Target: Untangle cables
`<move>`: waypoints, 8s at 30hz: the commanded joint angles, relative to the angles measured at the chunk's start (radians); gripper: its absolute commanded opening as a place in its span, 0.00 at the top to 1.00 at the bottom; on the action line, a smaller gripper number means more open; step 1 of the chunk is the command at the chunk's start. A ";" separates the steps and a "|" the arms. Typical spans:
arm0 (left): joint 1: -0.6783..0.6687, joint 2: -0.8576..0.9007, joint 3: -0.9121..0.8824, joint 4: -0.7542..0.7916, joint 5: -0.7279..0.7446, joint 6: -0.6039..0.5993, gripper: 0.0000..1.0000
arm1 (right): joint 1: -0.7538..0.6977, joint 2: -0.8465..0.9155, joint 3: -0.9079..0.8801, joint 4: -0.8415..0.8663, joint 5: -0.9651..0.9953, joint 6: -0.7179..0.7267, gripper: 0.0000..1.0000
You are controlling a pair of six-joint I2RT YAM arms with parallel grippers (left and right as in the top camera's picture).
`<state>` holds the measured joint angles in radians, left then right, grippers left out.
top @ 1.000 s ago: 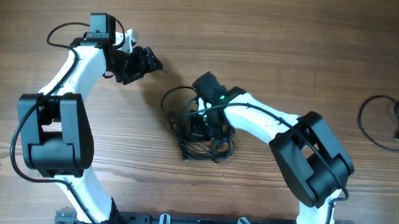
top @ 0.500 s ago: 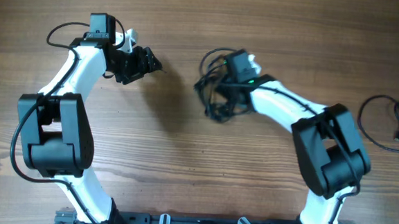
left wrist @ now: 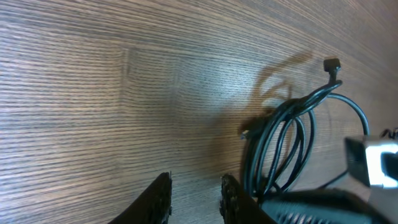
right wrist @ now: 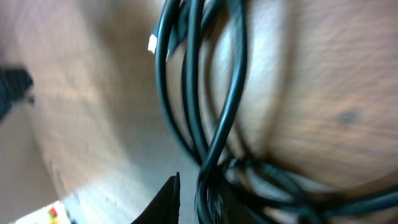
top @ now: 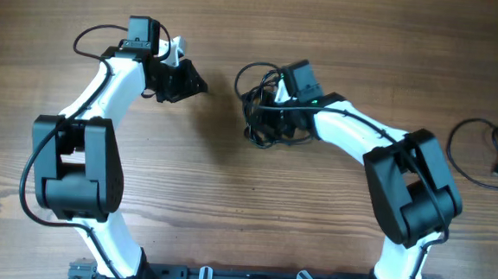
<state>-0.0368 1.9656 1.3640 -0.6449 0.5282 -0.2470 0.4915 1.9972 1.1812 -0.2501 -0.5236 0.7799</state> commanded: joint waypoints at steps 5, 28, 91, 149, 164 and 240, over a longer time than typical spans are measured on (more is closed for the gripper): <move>0.000 0.011 -0.009 0.005 0.001 0.004 0.71 | 0.076 0.009 -0.008 -0.001 -0.011 -0.006 0.79; -0.069 0.011 -0.009 0.014 0.001 0.092 0.73 | -0.040 -0.080 0.055 -0.060 0.092 -0.154 0.59; -0.159 0.140 -0.009 -0.062 -0.077 0.100 0.85 | 0.090 0.031 0.054 0.178 0.423 0.323 0.70; -0.156 0.140 -0.009 -0.035 -0.077 0.100 0.96 | -0.083 -0.069 0.054 -0.268 -0.172 -0.633 0.95; -0.157 0.140 -0.009 -0.027 -0.077 0.066 0.89 | 0.028 -0.069 0.054 0.069 0.296 -0.057 0.60; -0.005 -0.026 -0.008 -0.069 -0.014 0.060 0.84 | -0.103 0.075 0.054 -0.172 -0.565 -0.982 0.96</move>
<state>-0.0719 2.0163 1.3582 -0.7189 0.4786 -0.1818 0.3813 2.0647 1.2350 -0.4118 -1.1328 -0.1696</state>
